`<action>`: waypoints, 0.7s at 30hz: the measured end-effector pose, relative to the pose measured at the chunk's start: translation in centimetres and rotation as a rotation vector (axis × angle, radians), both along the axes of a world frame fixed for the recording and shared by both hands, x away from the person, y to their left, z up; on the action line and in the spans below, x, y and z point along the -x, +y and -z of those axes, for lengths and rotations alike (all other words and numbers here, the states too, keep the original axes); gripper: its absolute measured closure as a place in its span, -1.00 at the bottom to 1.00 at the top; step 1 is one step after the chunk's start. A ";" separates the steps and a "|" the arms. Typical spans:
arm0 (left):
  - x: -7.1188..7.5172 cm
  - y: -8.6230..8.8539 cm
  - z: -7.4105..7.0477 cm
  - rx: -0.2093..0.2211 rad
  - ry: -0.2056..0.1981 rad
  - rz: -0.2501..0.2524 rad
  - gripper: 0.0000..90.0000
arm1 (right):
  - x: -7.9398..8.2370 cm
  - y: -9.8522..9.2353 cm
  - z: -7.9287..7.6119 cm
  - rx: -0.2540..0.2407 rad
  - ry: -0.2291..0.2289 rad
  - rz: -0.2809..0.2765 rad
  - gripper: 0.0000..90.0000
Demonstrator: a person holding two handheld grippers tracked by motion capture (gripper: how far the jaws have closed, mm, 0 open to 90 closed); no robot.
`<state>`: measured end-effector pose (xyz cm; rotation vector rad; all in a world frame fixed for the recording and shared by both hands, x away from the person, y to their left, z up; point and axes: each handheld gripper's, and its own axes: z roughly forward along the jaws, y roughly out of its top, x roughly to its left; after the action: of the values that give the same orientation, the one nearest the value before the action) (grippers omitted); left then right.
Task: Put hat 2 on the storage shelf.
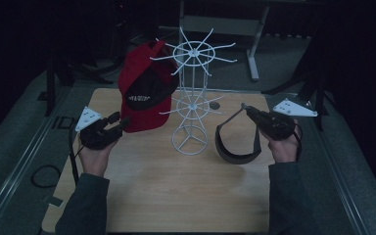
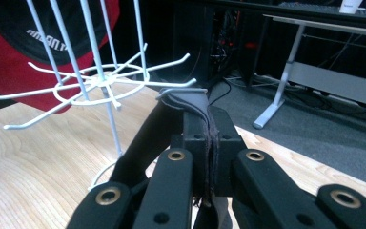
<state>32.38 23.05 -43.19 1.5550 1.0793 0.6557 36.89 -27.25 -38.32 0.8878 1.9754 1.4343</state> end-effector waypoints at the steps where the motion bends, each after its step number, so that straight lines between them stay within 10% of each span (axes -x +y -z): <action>1: 0.0 0.0 0.0 0.000 0.000 0.000 0.24 | 0.0 0.0 0.0 0.000 0.000 0.000 0.95; 21: 0.0 0.0 0.1 0.004 0.001 0.000 0.24 | 0.2 0.0 -1.8 0.005 -0.035 -0.034 0.95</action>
<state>32.42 23.04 -43.27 1.5517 1.0809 0.6523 36.73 -27.29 -36.50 0.8252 1.9767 1.4531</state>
